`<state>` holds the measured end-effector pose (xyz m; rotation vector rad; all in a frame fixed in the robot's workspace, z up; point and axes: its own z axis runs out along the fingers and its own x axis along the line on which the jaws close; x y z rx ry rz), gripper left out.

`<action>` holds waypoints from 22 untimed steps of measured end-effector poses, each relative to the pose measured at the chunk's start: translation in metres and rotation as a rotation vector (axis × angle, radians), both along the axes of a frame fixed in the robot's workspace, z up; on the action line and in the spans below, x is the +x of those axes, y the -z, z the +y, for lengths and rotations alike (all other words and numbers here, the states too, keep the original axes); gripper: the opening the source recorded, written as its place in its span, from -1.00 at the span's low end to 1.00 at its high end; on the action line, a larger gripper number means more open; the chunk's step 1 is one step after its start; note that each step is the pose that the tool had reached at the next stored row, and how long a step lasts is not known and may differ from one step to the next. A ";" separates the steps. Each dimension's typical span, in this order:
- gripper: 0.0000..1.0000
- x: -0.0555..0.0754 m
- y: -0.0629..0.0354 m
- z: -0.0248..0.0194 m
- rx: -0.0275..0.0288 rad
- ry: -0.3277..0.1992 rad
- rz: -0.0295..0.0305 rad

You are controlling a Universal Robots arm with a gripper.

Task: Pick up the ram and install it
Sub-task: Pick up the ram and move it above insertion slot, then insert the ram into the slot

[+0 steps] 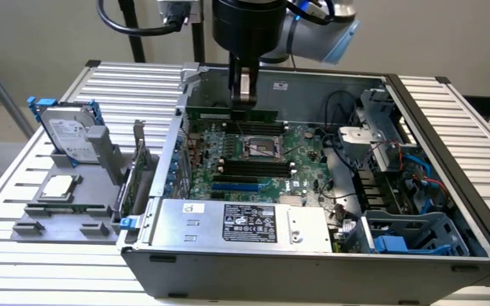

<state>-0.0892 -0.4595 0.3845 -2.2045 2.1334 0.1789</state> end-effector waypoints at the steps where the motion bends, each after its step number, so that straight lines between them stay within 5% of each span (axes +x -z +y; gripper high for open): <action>1: -0.73 0.003 0.0005 0.0025 -0.0001 0.000 0.0000; 11: -0.73 0.036 0.0038 0.0161 -0.0051 0.006 0.0000; 17: -0.73 0.044 0.0049 0.0207 -0.0125 0.022 0.0001; 22: -0.73 0.044 0.0049 0.0207 -0.0126 0.022 0.0001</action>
